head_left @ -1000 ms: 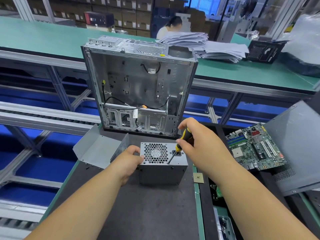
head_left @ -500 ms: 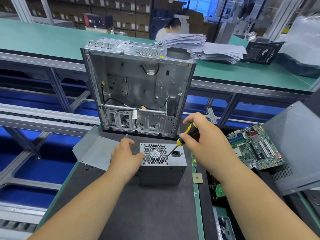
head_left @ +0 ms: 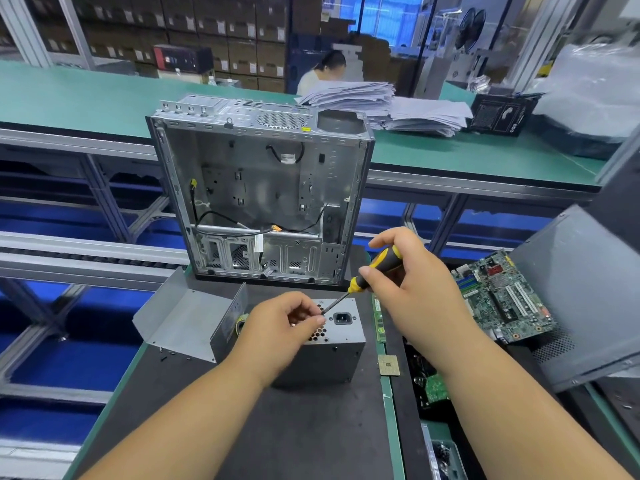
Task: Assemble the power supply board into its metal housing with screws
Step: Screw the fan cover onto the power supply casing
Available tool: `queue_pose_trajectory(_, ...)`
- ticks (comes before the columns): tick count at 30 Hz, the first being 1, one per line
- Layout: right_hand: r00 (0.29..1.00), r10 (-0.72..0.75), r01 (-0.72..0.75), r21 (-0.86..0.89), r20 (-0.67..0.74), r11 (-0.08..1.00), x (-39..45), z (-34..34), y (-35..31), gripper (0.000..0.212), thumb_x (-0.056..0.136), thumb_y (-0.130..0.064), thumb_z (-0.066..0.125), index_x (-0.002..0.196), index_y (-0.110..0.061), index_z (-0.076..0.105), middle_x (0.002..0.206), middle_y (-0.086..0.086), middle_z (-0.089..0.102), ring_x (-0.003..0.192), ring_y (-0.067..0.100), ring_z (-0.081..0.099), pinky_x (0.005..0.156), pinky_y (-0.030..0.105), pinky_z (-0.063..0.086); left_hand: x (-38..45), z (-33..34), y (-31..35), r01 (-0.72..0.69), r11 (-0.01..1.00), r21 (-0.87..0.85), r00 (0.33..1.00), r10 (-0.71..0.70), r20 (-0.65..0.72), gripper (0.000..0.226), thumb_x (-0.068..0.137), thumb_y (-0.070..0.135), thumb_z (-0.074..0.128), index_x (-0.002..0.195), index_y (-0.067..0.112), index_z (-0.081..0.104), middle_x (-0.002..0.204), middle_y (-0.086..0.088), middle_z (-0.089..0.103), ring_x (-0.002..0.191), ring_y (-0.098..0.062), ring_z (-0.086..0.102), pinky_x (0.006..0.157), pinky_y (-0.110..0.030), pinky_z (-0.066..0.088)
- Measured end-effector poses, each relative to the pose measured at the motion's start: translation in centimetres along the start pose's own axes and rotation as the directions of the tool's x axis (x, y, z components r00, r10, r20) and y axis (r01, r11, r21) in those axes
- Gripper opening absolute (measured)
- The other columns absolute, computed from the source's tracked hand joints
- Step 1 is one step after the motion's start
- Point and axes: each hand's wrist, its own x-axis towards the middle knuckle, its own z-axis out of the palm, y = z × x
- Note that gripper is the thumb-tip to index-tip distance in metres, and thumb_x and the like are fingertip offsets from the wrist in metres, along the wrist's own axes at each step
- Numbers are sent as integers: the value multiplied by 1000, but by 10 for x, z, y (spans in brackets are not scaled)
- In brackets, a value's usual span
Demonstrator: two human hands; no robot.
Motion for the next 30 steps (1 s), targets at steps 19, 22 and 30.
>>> queue_pose_trajectory(19,976,2,7,-39,219,999,-2,-1,-1,40,92,-10,58,107,-45,47,94,-16,61,85,3,64,61,14,44,1,-1,-2,-348,838,419,936,291,196,10,89,32,67,96,27,62,92,17,60,90,-5,52,80,-23,45)
queue_pose_trajectory(22,969,22,7,-116,247,993,-1,3,2,39,91,-14,59,109,-46,46,93,-14,60,84,6,63,64,22,42,3,-2,-7,-382,815,436,909,245,337,35,84,43,70,114,32,55,110,20,54,104,-1,47,92,-20,40)
queue_pose_trajectory(30,964,46,10,-206,263,979,2,14,3,39,91,-16,60,111,-45,45,93,-14,59,81,4,58,66,26,49,16,-5,-13,-354,847,396,905,204,373,19,80,36,75,97,33,69,101,17,55,105,-8,48,95,-25,40)
